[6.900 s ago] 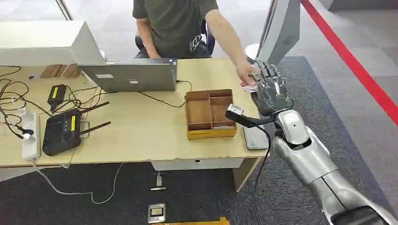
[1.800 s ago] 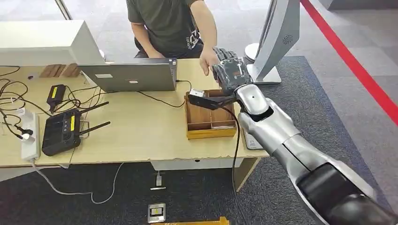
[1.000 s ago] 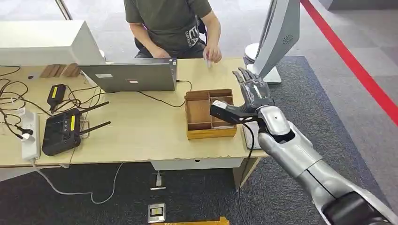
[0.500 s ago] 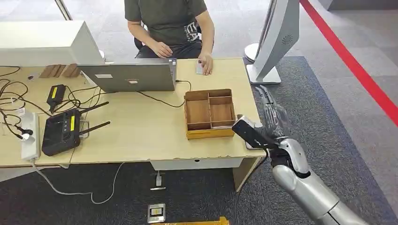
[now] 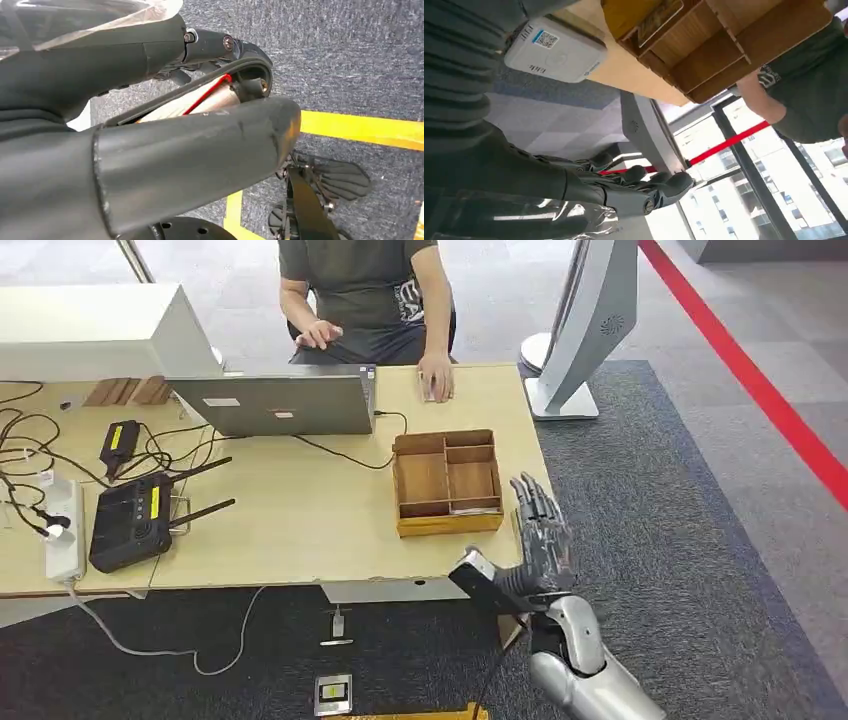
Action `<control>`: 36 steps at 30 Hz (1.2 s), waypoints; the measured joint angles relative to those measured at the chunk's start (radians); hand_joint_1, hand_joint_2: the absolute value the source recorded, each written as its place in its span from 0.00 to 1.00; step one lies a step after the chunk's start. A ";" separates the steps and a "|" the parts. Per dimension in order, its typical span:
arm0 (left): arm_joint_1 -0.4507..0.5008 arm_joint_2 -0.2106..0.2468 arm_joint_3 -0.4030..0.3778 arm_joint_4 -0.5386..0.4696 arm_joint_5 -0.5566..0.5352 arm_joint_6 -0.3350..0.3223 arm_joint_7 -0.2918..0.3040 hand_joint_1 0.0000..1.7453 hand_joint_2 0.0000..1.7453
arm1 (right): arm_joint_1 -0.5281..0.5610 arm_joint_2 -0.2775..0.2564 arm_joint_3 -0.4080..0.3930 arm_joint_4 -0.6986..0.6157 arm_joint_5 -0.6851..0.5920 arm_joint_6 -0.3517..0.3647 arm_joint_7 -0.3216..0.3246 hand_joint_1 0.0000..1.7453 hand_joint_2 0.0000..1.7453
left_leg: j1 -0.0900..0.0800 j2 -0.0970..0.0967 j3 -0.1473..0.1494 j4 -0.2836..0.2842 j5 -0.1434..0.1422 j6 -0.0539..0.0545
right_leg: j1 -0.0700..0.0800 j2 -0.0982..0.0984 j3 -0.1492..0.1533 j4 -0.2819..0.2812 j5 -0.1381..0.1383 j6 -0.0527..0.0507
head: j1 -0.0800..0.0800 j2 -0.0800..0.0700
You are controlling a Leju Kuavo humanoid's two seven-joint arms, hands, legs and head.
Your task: Pass the card to the sensor for recognition and then transmit it.
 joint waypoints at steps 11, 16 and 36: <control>-0.001 -0.002 0.000 0.000 0.003 0.003 0.000 0.00 0.00 | -0.087 0.100 0.014 0.211 0.109 -0.002 -0.015 0.00 1.00 | 0.000 0.000 0.000 0.000 0.000 0.000 | 0.000 0.000 0.000 0.000 0.000 0.000 | 0.000 0.000; 0.000 -0.002 0.001 0.000 0.003 0.005 0.011 0.00 0.00 | -0.119 0.124 0.019 0.301 0.090 0.001 -0.034 0.00 1.00 | 0.000 0.000 0.000 0.000 0.000 0.000 | 0.000 0.000 0.000 0.000 0.000 0.000 | 0.000 0.000; 0.000 -0.002 0.001 0.000 0.000 0.020 0.027 0.00 0.00 | -0.173 0.136 0.043 0.365 0.273 0.155 0.056 0.00 1.00 | 0.000 0.000 0.000 0.000 0.000 0.000 | 0.000 0.000 0.000 0.000 0.000 0.000 | 0.000 0.000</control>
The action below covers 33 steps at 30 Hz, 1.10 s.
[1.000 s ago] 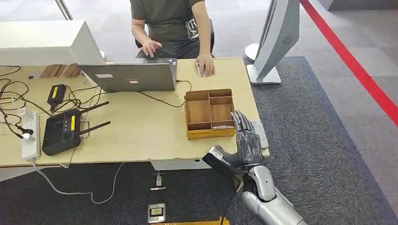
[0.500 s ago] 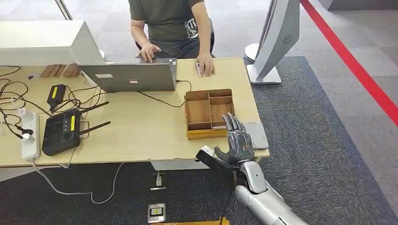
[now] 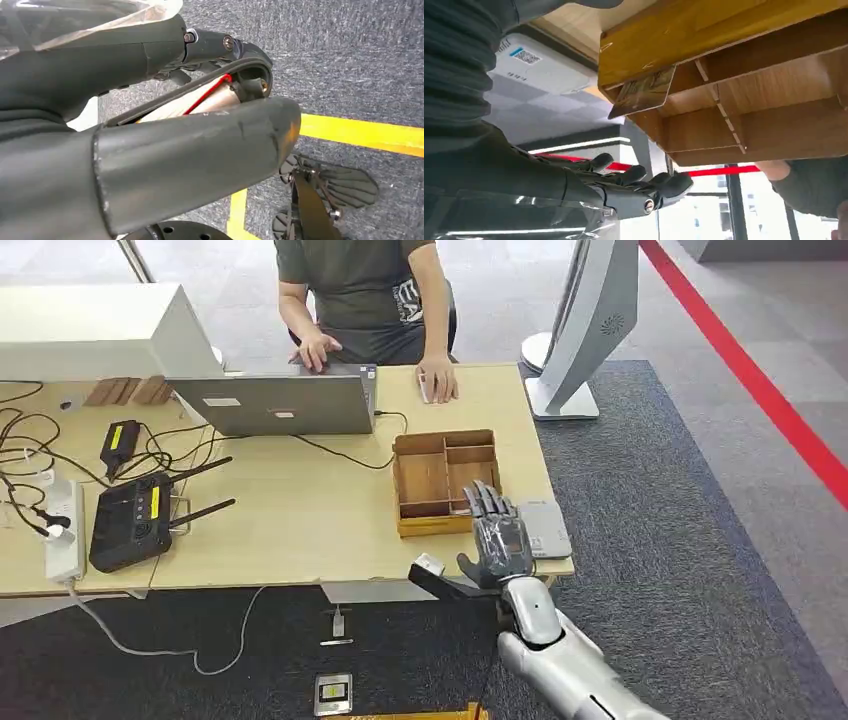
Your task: Pass the card to the sensor for recognition and then transmit it.
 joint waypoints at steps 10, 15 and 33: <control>0.000 0.000 0.000 0.000 -0.004 0.001 0.002 0.00 0.00 | -0.004 -0.002 0.034 0.023 0.120 0.047 0.033 0.00 1.00 | 0.000 0.000 0.000 0.000 0.000 0.000 | 0.000 0.000 0.000 0.000 0.000 0.000 | 0.000 0.000; 0.000 0.000 0.000 0.000 -0.006 0.001 0.005 0.00 0.00 | -0.004 -0.002 0.040 0.023 0.116 0.077 0.031 0.00 1.00 | 0.000 0.000 0.000 0.000 0.000 0.000 | 0.000 0.000 0.000 0.000 0.000 0.000 | 0.000 0.000; 0.000 0.001 0.000 0.000 -0.042 -0.026 0.008 0.00 0.00 | -0.057 -0.034 0.043 -0.031 0.180 0.190 0.062 0.00 1.00 | 0.000 0.000 0.000 0.000 0.000 0.000 | 0.000 0.000 0.000 0.000 0.000 0.000 | 0.000 0.000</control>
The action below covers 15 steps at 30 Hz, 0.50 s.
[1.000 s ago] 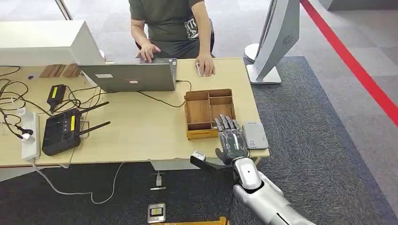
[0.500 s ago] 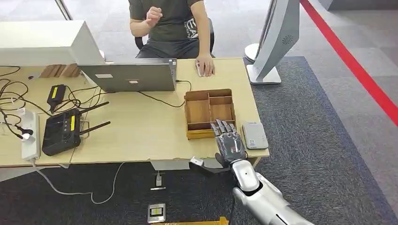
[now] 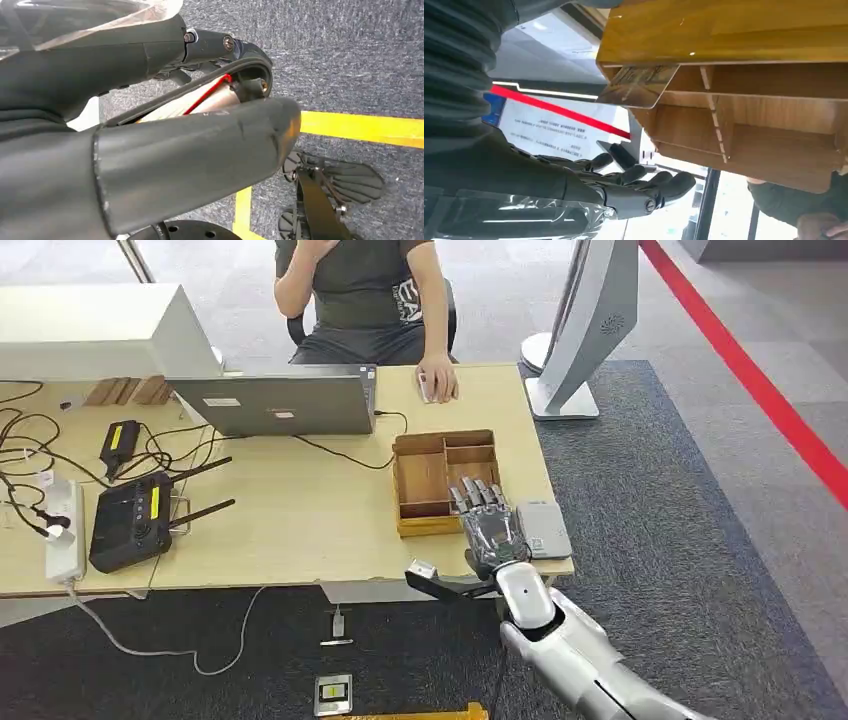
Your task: Pass the card to the sensor for recognition and then transmit it.
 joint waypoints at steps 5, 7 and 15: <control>0.000 0.001 0.000 0.000 -0.005 -0.006 0.000 0.00 0.00 | -0.003 -0.010 -0.005 -0.023 0.014 0.026 0.009 0.00 1.00 | 0.000 0.000 0.000 0.000 0.000 0.000 | 0.000 0.000 0.000 0.000 0.000 0.000 | 0.000 0.000; 0.000 0.002 0.000 0.000 -0.007 -0.006 0.000 0.00 0.00 | -0.003 -0.012 -0.007 -0.024 0.014 0.037 0.011 0.00 1.00 | 0.000 0.000 0.000 0.000 0.000 0.000 | 0.000 0.000 0.000 0.000 0.000 0.000 | 0.000 0.000; 0.000 0.002 0.000 0.000 -0.012 -0.012 0.004 0.00 0.00 | -0.006 -0.015 -0.014 -0.014 -0.050 0.104 0.036 0.00 1.00 | 0.000 0.000 0.000 0.000 0.000 0.000 | 0.000 0.000 0.000 0.000 0.000 0.000 | 0.000 0.000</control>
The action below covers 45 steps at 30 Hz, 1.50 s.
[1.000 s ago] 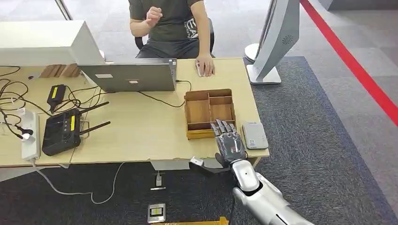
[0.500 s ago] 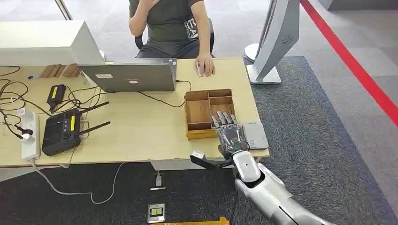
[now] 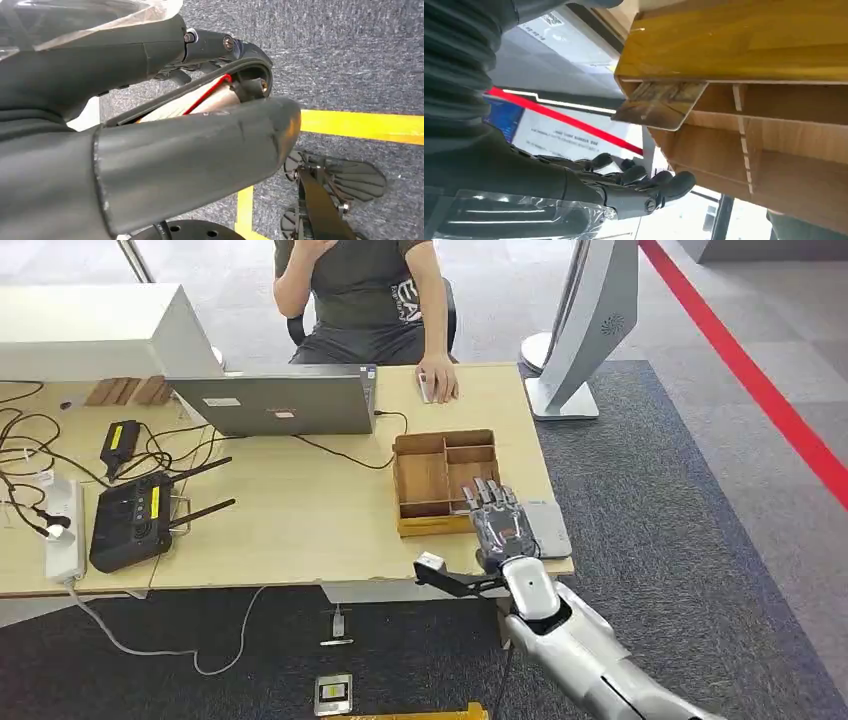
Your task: Pass the card to the sensor for recognition and then transmit it.
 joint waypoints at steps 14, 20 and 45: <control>0.000 0.001 0.000 0.000 -0.010 -0.010 -0.001 0.00 0.00 | -0.007 0.002 -0.013 0.016 -0.064 -0.047 -0.018 0.00 1.00 | 0.000 0.000 0.000 0.000 0.000 0.000 | 0.000 0.000 0.000 0.000 0.000 0.000 | 0.000 0.000; 0.000 0.001 0.000 0.000 -0.016 -0.010 -0.001 0.00 0.00 | -0.008 0.011 -0.013 0.028 -0.095 -0.074 -0.040 0.00 1.00 | 0.000 0.000 0.000 0.000 0.000 0.000 | 0.000 0.000 0.000 0.000 0.000 0.000 | 0.000 0.000; 0.000 0.001 -0.004 0.000 -0.034 -0.013 0.002 0.00 0.00 | -0.017 0.026 -0.021 0.106 -0.118 -0.115 -0.053 0.00 1.00 | 0.000 0.000 0.000 0.000 0.000 0.000 | 0.000 0.000 0.000 0.000 0.000 0.000 | 0.000 0.000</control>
